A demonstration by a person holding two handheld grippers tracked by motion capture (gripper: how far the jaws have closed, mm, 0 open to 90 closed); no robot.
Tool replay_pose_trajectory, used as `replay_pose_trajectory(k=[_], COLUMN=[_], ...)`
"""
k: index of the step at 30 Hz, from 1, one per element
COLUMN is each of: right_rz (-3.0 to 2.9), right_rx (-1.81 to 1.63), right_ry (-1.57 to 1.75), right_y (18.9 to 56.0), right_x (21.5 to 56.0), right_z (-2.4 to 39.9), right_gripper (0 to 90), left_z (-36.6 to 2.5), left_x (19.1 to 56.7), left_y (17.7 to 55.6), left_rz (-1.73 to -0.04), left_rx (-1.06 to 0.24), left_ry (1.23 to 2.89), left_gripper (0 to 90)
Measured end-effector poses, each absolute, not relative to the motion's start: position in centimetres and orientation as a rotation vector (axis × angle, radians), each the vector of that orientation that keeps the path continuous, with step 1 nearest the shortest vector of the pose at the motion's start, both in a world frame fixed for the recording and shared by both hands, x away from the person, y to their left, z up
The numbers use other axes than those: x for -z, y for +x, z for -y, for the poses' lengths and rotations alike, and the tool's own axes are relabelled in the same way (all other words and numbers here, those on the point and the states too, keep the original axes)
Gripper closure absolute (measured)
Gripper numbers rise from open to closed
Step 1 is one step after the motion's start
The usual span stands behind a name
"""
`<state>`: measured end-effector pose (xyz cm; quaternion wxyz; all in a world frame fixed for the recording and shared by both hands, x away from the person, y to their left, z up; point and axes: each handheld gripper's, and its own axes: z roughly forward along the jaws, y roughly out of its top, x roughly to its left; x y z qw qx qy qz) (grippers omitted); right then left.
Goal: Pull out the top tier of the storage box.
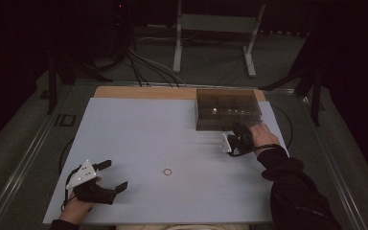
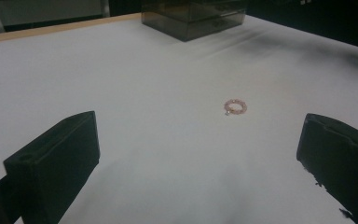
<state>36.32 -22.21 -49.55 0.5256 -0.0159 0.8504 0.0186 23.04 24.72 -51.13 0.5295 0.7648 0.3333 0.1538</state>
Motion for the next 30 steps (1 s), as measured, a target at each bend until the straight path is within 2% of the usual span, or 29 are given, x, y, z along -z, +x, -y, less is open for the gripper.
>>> replay_pose_trajectory(k=[6, 9, 14, 17, 22, 24, 30], right_rz=[-2.067, -2.101, -2.151, -2.182, -2.283, -2.328, -2.393], right_rx=[-0.145, -0.188, -0.26, -0.315, -0.374, -0.394, -0.473], right_ry=[-0.021, 0.038, 0.116, 0.164, 0.284, 0.323, 0.382], right_y=[36.1, 36.3, 36.7, 36.8, 37.2, 37.5, 37.7], right_x=[48.8, 48.4, 47.9, 47.6, 47.0, 47.0, 46.7], right_z=[22.3, 22.6, 23.3, 23.7, 24.4, 24.9, 26.0], right_gripper=[69.9, 59.4, 48.3, 36.2, 9.4, 4.4, 1.7], left_z=[-24.7, -24.7, -24.7, -24.7, -24.7, -24.7, -24.7], left_x=[51.1, 51.2, 51.2, 51.1, 51.2, 51.1, 51.1], left_y=[23.0, 23.0, 23.0, 23.0, 23.0, 23.0, 23.0], left_rz=[-0.796, -0.797, -0.797, -0.796, -0.797, -0.794, -0.797], left_rx=[-0.366, -0.367, -0.366, -0.366, -0.366, -0.367, -0.367], left_ry=[1.829, 1.832, 1.831, 1.828, 1.833, 1.827, 1.826], left_gripper=[0.0, 0.0, 0.0, 0.0, 0.0, 0.0, 0.0])
